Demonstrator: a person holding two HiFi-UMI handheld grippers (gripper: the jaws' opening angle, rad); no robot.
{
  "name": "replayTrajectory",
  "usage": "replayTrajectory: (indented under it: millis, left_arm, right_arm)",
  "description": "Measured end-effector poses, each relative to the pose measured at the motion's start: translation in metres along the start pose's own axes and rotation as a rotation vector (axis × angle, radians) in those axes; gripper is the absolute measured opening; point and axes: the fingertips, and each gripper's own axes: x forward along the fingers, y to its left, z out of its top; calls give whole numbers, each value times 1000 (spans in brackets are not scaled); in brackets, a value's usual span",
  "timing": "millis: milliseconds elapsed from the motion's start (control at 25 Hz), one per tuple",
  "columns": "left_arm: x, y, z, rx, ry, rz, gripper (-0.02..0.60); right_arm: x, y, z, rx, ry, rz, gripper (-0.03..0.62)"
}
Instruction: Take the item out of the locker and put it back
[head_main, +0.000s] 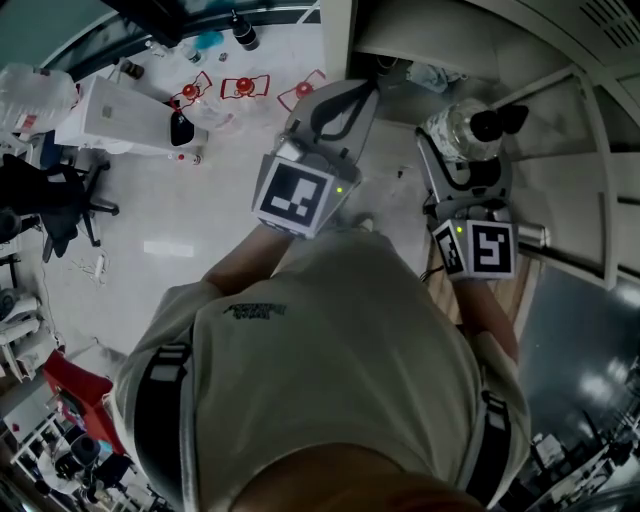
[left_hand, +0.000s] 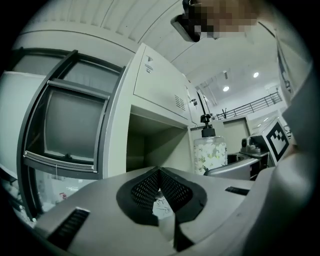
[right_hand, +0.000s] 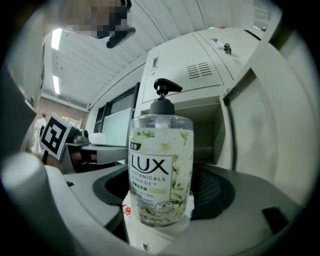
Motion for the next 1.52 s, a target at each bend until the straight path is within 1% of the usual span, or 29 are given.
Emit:
replayTrajectory:
  millis: [80, 240, 400, 560, 680, 1120, 1520]
  left_arm:
    - [-6, -1, -6, 3, 14, 7, 12]
    - [-14, -3, -25, 0, 73, 11, 12]
    - [-17, -4, -29, 5, 93, 11, 12]
    - [-17, 1, -31, -10, 86, 44, 12]
    - [-18, 3, -31, -15, 83, 55, 12]
    - [-15, 0, -38, -7, 109, 40, 12]
    - [-15, -1, -38, -15, 110, 39, 12]
  right_arm:
    - [-4, 5, -5, 8, -1, 15, 364]
    - [-10, 13, -15, 17, 5, 37, 364]
    - [-9, 20, -10, 20, -22, 51, 364]
    - [-10, 23, -14, 16, -11, 60, 364]
    - [-10, 24, -15, 22, -7, 63, 364]
    - [-9, 25, -16, 24, -10, 74, 364]
    - [-9, 26, -18, 25, -6, 81, 364]
